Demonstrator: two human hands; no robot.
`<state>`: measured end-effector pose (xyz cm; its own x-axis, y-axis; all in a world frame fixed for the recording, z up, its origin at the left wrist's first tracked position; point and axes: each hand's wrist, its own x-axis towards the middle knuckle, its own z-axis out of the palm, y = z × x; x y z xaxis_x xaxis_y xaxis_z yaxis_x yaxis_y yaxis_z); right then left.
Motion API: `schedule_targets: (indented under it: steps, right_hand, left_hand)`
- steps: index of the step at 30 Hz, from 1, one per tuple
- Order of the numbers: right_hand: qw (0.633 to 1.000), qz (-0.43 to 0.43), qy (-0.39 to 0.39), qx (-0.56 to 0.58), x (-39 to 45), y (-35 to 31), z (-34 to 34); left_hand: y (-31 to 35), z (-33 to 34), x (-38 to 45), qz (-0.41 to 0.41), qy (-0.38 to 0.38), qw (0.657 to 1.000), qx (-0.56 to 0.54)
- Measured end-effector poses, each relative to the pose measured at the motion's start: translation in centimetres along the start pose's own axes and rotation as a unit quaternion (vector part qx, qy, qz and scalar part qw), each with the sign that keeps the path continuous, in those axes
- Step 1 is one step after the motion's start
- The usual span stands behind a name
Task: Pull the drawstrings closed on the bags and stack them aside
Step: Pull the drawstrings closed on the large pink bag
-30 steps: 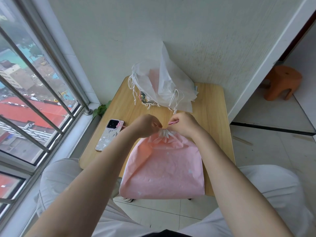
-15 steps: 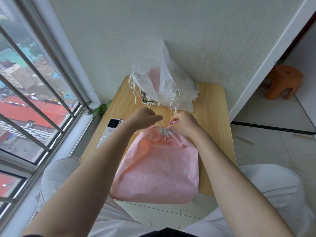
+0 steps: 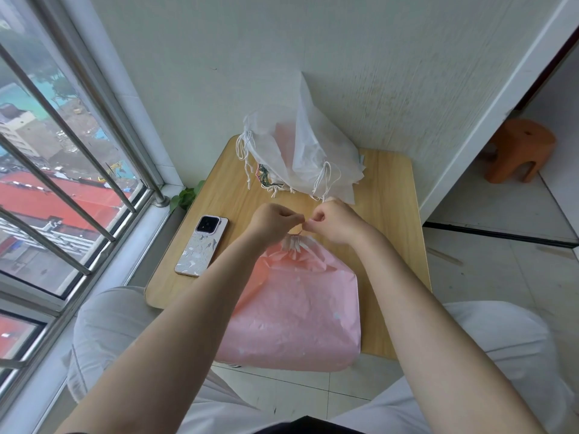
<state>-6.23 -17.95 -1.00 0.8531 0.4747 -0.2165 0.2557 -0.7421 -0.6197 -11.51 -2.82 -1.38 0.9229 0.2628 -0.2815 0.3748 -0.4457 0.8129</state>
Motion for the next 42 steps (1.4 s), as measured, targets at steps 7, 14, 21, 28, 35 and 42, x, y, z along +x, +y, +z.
schedule_targets:
  steps: [7, 14, 21, 28, 35, 42]
  right_hand:
    - [0.972, -0.024, 0.031, 0.230, 0.3, -2.3, -2.2]
    - [0.955, -0.032, 0.111, 0.272, 0.3, -2.5, -2.1]
    - [0.980, -0.043, 0.041, 0.191, -0.5, -1.1, 1.3]
    - [0.983, 0.012, 0.037, 0.178, -0.6, 1.0, 0.4]
    - [0.970, -0.006, -0.014, 0.241, -1.5, -0.3, 0.1]
    - [0.980, -0.018, 0.018, 0.197, -1.4, -1.5, 0.6]
  left_hand:
    - [-0.5, 0.4, -0.2, 0.055, -0.080, 0.991, 0.094]
    - [-0.9, -0.8, 0.2, -0.045, -0.127, 0.983, -0.128]
    - [-0.4, -1.4, 0.6, -0.117, -0.138, 0.967, -0.179]
    - [-1.2, -1.8, 0.1, -0.040, -0.076, 0.988, -0.130]
    - [-0.4, -0.9, -0.6, 0.039, -0.074, 0.991, -0.109]
    - [-0.8, -0.9, -0.4, 0.015, -0.002, 0.996, -0.084]
